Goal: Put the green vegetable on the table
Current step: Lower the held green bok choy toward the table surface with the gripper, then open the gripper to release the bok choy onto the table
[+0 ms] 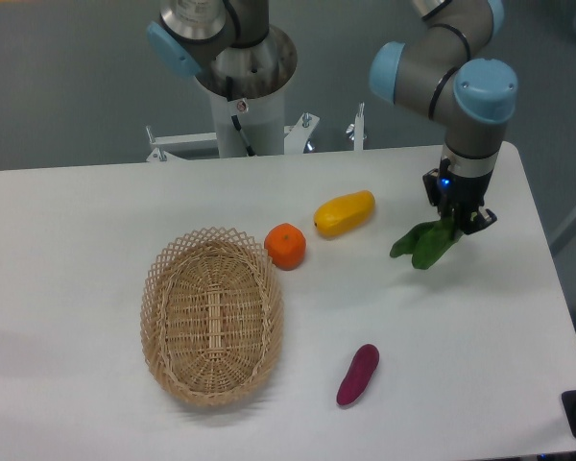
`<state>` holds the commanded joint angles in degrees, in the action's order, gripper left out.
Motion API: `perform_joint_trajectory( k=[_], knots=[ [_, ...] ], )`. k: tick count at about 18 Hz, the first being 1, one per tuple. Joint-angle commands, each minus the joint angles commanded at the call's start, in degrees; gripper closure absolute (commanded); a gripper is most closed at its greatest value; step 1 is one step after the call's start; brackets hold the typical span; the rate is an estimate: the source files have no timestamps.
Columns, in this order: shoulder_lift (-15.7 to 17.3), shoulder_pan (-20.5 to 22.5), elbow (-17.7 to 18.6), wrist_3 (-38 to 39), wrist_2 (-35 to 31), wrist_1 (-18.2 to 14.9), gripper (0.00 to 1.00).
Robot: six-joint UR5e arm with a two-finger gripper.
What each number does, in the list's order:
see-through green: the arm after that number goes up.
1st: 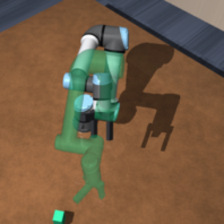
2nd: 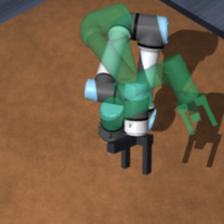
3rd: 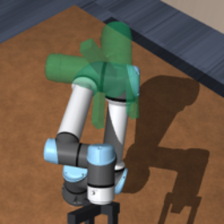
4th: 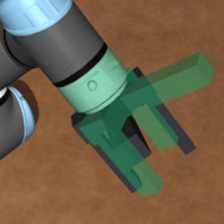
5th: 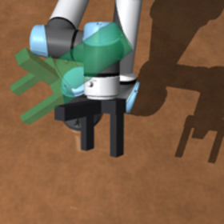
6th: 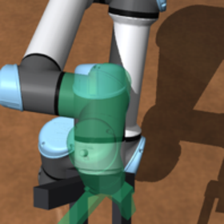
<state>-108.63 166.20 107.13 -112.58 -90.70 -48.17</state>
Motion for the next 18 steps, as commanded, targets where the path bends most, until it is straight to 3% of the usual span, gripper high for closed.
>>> perform_joint_trajectory(
  k=[6,9,11,12,16,18],
  knots=[
    [-0.6,0.0,2.1,0.5,0.4,0.2,0.77],
    [-0.8,-0.1,2.4,0.6,0.4,0.2,0.68],
    [-0.8,-0.1,2.8,0.5,0.4,0.2,0.67],
    [-0.8,-0.1,2.7,0.5,0.4,0.2,0.62],
    [-1.1,-0.3,1.9,0.5,0.9,2.2,0.03],
    [-1.1,-0.4,2.2,0.6,0.9,2.3,0.00]
  ],
)
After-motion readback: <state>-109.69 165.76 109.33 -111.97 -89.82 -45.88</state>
